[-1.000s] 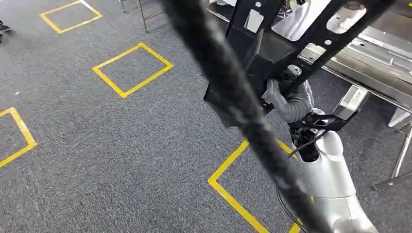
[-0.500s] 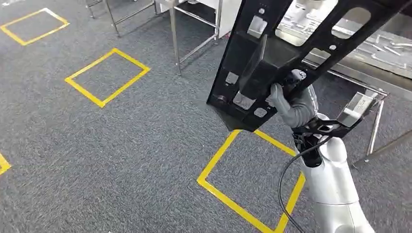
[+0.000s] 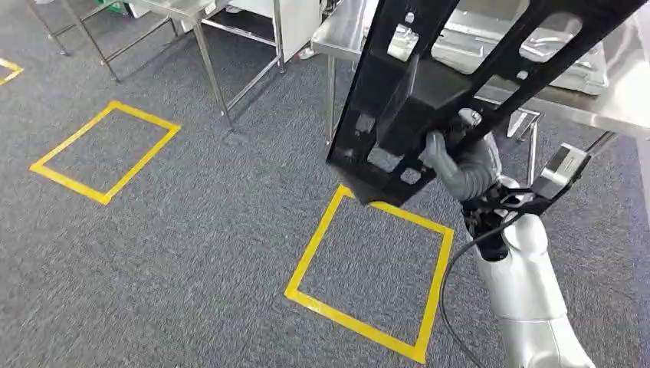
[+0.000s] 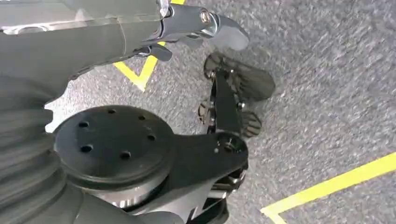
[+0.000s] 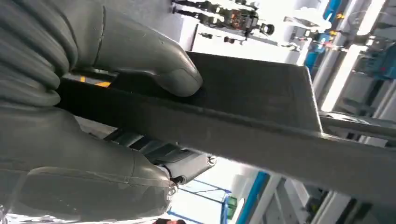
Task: Take the parts from the cabinet and place them on the table.
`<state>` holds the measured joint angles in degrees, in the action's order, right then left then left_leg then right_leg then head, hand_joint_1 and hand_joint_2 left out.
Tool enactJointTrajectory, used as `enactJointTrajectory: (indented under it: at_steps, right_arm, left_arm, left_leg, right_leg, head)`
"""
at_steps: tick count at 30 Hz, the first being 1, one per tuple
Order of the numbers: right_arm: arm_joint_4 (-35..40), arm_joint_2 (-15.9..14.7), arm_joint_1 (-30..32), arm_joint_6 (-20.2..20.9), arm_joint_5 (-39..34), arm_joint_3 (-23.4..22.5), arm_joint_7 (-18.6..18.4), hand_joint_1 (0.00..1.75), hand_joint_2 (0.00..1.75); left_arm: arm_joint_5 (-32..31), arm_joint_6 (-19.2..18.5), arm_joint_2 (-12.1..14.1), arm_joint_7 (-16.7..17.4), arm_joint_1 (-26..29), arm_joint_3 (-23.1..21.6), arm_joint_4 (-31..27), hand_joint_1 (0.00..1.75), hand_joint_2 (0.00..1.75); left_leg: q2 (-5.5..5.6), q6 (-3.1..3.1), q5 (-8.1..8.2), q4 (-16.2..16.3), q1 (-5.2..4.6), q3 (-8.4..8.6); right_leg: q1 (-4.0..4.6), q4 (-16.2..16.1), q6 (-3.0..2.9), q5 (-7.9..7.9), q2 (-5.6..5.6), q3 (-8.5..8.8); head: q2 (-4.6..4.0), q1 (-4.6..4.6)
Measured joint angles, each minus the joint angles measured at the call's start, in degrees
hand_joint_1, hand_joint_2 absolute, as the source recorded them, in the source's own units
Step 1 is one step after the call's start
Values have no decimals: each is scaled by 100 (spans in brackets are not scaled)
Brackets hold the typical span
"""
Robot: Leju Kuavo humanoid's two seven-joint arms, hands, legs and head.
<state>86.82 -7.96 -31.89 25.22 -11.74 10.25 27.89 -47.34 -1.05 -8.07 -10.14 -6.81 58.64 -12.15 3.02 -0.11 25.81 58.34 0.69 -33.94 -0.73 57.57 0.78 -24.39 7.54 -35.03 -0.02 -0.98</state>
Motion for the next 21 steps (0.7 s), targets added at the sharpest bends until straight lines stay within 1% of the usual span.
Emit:
enactJointTrajectory:
  at_steps: [1,2,3,4,5,6,7,8,9,10,11,12,13,14,15,16,17,18,19,20,21]
  right_arm:
    - [0,-11,-8,-2,-2,-9,0,175,175]
    - [2,-24,2,-2,-2,-18,4,175,175]
    - [0,-26,-34,-2,-7,-18,5,175,175]
    - [-2,-22,-51,-2,-9,-9,9,175,175]
    - [-7,-22,-45,0,-9,-4,9,175,175]
    - [-20,-22,-37,0,-9,-4,9,175,175]
    - [-39,-22,-32,2,-9,-2,7,175,175]
    - [-57,-22,-29,7,-9,0,4,175,175]
    - [-66,-22,-30,9,-9,0,4,175,175]
    - [-66,-22,-34,11,-9,0,4,175,175]
    - [-66,-22,-43,13,-9,0,4,175,175]
    - [-66,-22,-60,15,-9,0,7,175,175]
    - [-66,-20,-65,15,-9,7,7,175,175]
    - [-66,-22,-63,15,-11,7,9,175,175]
    - [-68,-22,-51,15,-11,4,9,175,175]
    - [-66,-28,-49,15,-11,2,9,175,175]
    - [-48,-28,-41,15,-9,0,9,175,175]
    - [-35,-37,-46,16,-11,-2,15,175,175]
    - [-35,-33,-51,15,-11,0,15,175,175]
    - [-37,-20,-33,18,-11,0,13,175,175]
    - [-37,-20,-16,20,-11,2,15,175,175]
  left_arm:
    - [0,0,-17,-9,-10,0,0,0,175]
    - [4,0,-35,-20,-17,2,-2,0,175]
    - [9,-4,-37,-26,-26,2,-2,0,175]
    - [22,0,-46,-26,-22,2,-2,0,175]
    - [37,9,-52,-24,-14,2,-2,0,175]
    - [48,20,-52,-20,-1,4,-2,0,175]
    - [48,22,-52,-15,6,4,-2,0,175]
    - [48,28,-55,-11,16,7,-2,0,175]
    - [44,28,-57,-11,17,9,-2,0,175]
    - [28,28,-66,-13,15,9,-2,0,175]
    - [6,28,-77,-13,13,9,-2,0,175]
    - [0,31,-76,-13,9,9,-2,0,175]
    - [-4,35,-81,-15,11,9,-2,0,175]
    - [-7,37,-81,-15,10,9,-2,0,175]
    - [-15,46,-81,-13,11,9,-2,0,175]
    - [-22,46,-81,-13,9,9,-2,0,175]
    - [-35,46,-79,-11,3,4,-2,0,175]
    - [-50,44,-81,-11,0,4,-2,0,175]
    - [-57,42,-81,-9,4,4,-2,0,175]
    - [-61,37,-81,-2,15,4,-2,0,175]
    - [-68,35,-81,4,25,4,-2,0,175]
  left_leg:
    - [-60,42,-25,-50,33,22]
    - [-154,80,-54,-111,61,57]
    - [-202,119,-51,-136,55,79]
    - [-264,127,-47,-136,49,82]
    - [-324,134,-36,-135,43,86]
    - [-393,136,-27,-133,43,87]
    - [-456,129,-17,-131,43,89]
    - [-526,116,-4,-130,44,102]
    - [-590,109,14,-129,44,122]
    - [-649,89,38,-127,45,152]
    - [-694,62,62,-122,42,185]
    - [-729,24,88,-119,10,207]
    - [-774,-16,112,-113,-21,214]
    - [-837,-51,128,-116,-21,230]
    - [-901,-80,144,-128,-20,252]
    - [-982,-114,157,-142,-15,279]
    - [-930,-161,203,-112,14,261]
    - [-631,-177,322,67,26,216]
    - [-451,-177,552,466,34,39]
    - [-369,-185,796,984,37,-218]
    - [-342,-194,968,1459,36,-467]
  right_leg:
    - [39,-14,45,9,65,-3]
    - [32,37,51,-37,-100,-6]
    - [60,262,71,-189,-415,-119]
    - [47,691,103,-407,-593,-331]
    - [30,1161,126,-599,-669,-570]
    - [9,1579,150,-730,-695,-799]
    - [-14,1802,170,-744,-707,-937]
    - [-35,1707,185,-617,-725,-915]
    - [-51,1343,192,-386,-756,-741]
    - [-57,795,190,-109,-819,-458]
    - [-49,262,174,117,-1000,-174]
    - [13,-29,144,71,-1342,-37]
    - [36,-36,73,90,-1231,-49]
    - [47,-24,54,76,-1148,-69]
    - [64,-17,25,66,-1090,-79]
    - [72,-30,-18,75,-1011,-83]
    - [0,-78,-71,108,-937,-42]
    - [1,-85,-93,109,-876,-30]
    - [4,-83,-131,105,-827,-27]
    - [10,-81,-143,98,-747,-24]
    - [23,-77,-150,94,-664,-23]
  head:
    - [-2,-6]
    - [0,0]
    - [-2,-92]
    - [-2,-90]
    - [0,-94]
    - [0,-103]
    - [-2,-105]
    - [-2,-105]
    - [-2,-107]
    - [0,-105]
    - [0,-107]
    - [-2,-114]
    - [0,-96]
    - [-2,-103]
    - [-2,-96]
    - [0,-105]
    - [0,-94]
    - [-2,-81]
    - [-2,-63]
    - [-2,-35]
    - [-2,-35]
